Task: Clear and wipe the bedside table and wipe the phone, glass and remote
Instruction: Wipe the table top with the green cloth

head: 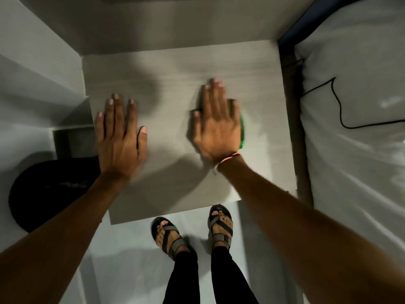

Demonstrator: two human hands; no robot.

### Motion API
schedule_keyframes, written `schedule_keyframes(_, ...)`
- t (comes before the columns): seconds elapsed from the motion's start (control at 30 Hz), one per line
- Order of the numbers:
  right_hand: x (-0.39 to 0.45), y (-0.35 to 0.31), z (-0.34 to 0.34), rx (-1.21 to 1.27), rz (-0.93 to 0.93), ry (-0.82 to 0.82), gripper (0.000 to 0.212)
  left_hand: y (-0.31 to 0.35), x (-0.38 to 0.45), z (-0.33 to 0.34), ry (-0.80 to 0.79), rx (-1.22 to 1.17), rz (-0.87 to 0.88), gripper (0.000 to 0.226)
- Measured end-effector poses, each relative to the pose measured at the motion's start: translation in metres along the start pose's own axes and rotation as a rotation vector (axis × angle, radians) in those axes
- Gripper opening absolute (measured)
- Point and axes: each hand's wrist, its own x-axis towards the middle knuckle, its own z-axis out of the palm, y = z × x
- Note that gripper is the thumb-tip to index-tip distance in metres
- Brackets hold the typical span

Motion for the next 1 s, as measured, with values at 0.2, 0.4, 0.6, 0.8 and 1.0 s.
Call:
schedule_keyframes(0.2,-0.002,-0.049,0.014,-0.013,-0.255,-0.058,0.066,-0.003,-0.001,0.002,0.004,-0.005,0.026,0.061)
schedule_keyframes(0.4,0.016,0.067,-0.005,-0.061,0.044,-0.009,0.065,-0.008,0.005,-0.003,-0.011,-0.035,0.036,0.061)
schedule_keyframes(0.6,0.040,0.085,-0.008,-0.049,0.226,0.015,0.068,-0.007,0.005,-0.002,0.012,0.003,0.030,0.061)
schedule_keyframes(0.8,0.060,-0.028,0.004,-0.008,-0.110,0.049,0.069,-0.007,0.004,-0.001,0.023,-0.009,0.040,0.061)
schedule_keyframes(1.0,0.077,-0.055,0.008,0.041,-0.254,0.103,0.069,-0.009,0.005,-0.003,-0.001,-0.022,0.052,0.063)
